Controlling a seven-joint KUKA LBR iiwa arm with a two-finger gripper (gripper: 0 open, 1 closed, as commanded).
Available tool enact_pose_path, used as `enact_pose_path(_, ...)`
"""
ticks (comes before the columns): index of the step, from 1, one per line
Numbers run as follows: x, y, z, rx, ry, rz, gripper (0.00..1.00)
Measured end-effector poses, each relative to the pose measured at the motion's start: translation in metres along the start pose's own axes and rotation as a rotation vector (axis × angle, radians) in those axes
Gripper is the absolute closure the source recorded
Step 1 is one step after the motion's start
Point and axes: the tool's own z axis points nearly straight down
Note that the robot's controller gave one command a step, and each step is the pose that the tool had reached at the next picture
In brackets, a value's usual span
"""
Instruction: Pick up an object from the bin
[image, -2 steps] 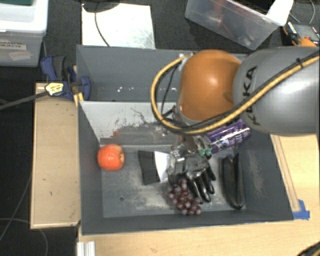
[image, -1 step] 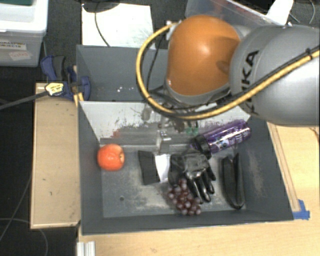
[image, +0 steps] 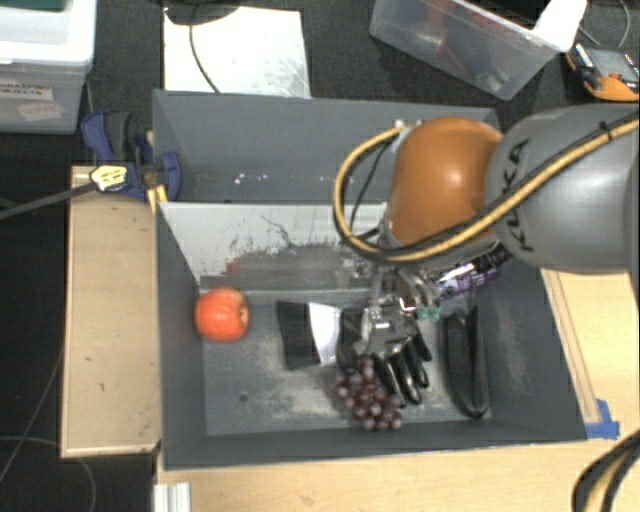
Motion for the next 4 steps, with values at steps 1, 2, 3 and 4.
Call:
enact_pose_path(1, 0.000, 0.015, -0.017, -0.002, -0.004, 0.043, 0.00)
enact_pose_path(2, 0.022, -0.042, 0.072, 0.000, 0.002, 0.012, 0.00)
enact_pose_path(3, 0.015, -0.066, 0.018, -0.008, -0.021, 0.162, 0.00)
enact_pose_path(4, 0.025, -0.074, 0.063, -0.002, 0.000, 0.150, 0.00)
